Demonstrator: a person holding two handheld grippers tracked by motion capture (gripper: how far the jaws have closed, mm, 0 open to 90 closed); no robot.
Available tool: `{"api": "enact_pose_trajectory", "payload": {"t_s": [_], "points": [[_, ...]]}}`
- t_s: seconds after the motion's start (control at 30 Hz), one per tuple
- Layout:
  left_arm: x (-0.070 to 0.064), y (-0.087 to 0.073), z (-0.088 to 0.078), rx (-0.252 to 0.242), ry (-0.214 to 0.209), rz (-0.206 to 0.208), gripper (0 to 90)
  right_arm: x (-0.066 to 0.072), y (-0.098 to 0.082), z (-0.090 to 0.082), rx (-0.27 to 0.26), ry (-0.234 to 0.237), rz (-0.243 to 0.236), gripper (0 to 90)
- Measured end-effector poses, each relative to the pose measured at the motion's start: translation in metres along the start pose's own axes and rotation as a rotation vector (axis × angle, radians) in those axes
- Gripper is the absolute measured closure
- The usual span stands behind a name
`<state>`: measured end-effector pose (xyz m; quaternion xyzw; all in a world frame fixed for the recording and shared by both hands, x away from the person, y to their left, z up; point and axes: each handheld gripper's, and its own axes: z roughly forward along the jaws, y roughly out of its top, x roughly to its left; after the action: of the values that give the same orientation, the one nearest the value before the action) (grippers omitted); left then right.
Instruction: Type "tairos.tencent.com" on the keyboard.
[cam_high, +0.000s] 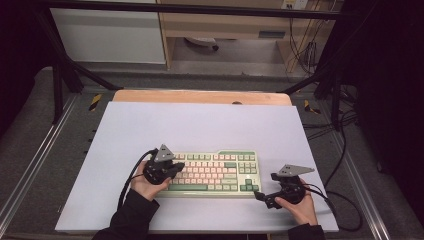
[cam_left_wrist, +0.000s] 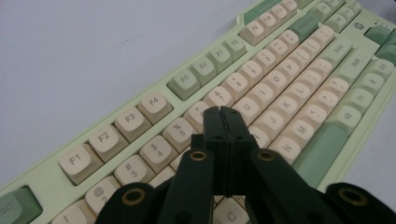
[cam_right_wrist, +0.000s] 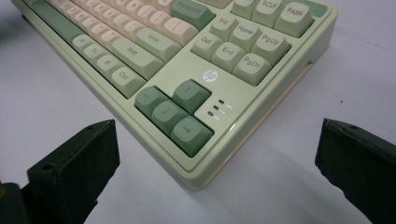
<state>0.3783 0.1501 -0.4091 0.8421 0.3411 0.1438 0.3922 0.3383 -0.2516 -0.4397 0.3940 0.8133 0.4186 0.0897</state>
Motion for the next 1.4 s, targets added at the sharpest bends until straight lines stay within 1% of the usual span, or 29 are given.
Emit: {"api": "enact_pose_trajectory", "payload": {"t_s": [0.1,0.27,0.4,0.57,0.73,0.87,0.93,1.1,1.23,1.4], "points": [[-0.001,0.000,0.005,0.007,-0.004,-0.008,89.7,0.000,0.000,0.000,-0.001,0.000,-0.004,0.3],[-0.003,-0.001,0.012,0.018,0.009,0.003,89.7,0.000,0.000,0.000,0.000,0.000,-0.001,0.3],[-0.001,-0.003,0.016,0.024,0.016,0.004,89.7,0.000,0.000,0.000,0.001,0.002,-0.001,0.3],[0.000,-0.005,0.017,0.024,0.014,0.000,89.7,0.000,0.000,0.000,0.000,0.001,-0.005,0.3],[-0.001,-0.005,0.018,0.022,0.014,0.007,89.7,0.000,0.000,0.000,0.000,0.002,-0.002,0.3],[-0.001,-0.007,0.020,0.030,0.015,0.009,89.7,0.000,0.000,0.000,0.001,0.001,-0.003,0.3],[-0.001,-0.008,0.021,0.020,0.007,0.009,89.7,0.000,0.000,0.000,0.003,0.001,-0.003,0.3],[-0.001,-0.007,0.018,0.018,0.005,0.009,89.6,0.000,0.000,0.000,0.003,0.001,-0.003,0.3],[-0.002,-0.006,0.012,0.008,-0.002,0.011,89.5,0.000,0.000,0.000,0.002,0.002,-0.003,0.3],[-0.002,-0.006,0.004,0.001,-0.004,0.023,89.5,0.000,0.000,0.000,0.002,0.002,-0.003,0.3]]}}
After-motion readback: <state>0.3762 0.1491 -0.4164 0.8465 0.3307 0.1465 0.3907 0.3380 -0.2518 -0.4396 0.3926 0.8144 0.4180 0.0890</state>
